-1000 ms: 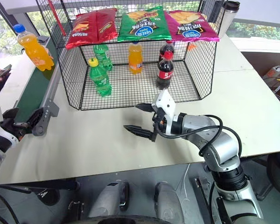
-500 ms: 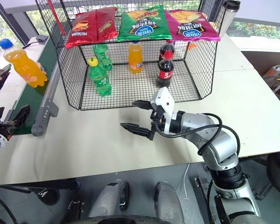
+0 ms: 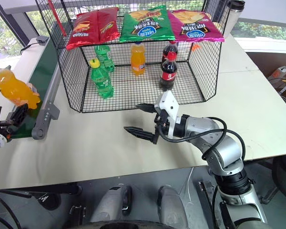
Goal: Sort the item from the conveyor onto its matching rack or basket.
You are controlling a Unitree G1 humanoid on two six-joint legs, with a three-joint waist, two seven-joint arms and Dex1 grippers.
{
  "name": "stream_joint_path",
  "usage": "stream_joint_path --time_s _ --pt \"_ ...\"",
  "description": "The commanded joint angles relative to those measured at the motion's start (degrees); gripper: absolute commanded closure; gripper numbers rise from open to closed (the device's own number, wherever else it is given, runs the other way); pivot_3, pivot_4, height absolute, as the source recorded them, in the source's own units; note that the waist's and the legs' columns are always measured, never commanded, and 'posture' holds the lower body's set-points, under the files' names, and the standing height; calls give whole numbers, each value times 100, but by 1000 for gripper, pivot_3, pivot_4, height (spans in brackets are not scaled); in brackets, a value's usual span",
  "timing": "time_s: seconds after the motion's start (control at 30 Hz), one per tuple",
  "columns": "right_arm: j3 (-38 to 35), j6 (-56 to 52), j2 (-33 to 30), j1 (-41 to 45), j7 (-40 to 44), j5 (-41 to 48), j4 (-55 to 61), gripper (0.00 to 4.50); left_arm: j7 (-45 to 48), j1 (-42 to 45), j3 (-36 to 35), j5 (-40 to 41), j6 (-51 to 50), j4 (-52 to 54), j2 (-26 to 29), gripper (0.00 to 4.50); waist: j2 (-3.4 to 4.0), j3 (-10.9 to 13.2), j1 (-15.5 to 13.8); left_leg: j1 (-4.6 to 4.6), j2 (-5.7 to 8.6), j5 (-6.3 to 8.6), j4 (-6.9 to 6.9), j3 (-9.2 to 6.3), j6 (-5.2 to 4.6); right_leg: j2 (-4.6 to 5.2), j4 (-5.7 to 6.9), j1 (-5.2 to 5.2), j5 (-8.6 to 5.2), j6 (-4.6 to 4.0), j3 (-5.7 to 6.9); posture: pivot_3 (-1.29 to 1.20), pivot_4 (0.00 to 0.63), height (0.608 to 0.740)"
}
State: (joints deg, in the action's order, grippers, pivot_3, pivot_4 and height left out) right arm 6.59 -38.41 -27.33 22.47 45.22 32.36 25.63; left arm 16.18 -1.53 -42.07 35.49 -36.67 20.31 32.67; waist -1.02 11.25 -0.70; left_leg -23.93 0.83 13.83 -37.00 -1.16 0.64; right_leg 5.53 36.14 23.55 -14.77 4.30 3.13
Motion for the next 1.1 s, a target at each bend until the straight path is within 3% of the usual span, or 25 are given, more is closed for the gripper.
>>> stream_joint_path --time_s 0.03,0.23,0.27,0.37,0.83,1.1 --pt "-5 77 3 29 -12 35 126 31 59 58 100 -123 221 4 97 0 0 0 0 0 0 0 0 0 0 0 0 0 0 0 0 0 150 739" --pt "-2 26 5 114 -43 24 94 31 298 -56 474 -315 442 -121 80 0 0 0 0 0 0 0 -1 1 0 0 0 -1 1 0 0 0 150 739" --pt "-8 11 0 126 -54 27 96 0 372 -115 458 -243 430 -81 63 543 0 0 0 0 0 0 -1 1 0 0 0 -1 1 0 0 0 150 739" --pt "-33 -43 -29 145 -93 33 114 0 510 -218 305 11 350 22 44 1516 1 0 -5 0 0 0 -1 1 0 1 0 0 0 -1 0 0 150 739" --pt "-20 -87 -91 140 -56 61 143 0 997 16 171 960 -303 259 685 1515 1 -1 4 -12 -1 0 -5 1 0 -1 0 10 2 -2 0 0 150 739" --pt "59 -9 -159 170 63 -69 28 0 1970 460 1440 1274 -695 565 1292 1515 1 -1 1 -14 0 0 -8 2 -1 0 0 8 2 -5 1 0 150 739"
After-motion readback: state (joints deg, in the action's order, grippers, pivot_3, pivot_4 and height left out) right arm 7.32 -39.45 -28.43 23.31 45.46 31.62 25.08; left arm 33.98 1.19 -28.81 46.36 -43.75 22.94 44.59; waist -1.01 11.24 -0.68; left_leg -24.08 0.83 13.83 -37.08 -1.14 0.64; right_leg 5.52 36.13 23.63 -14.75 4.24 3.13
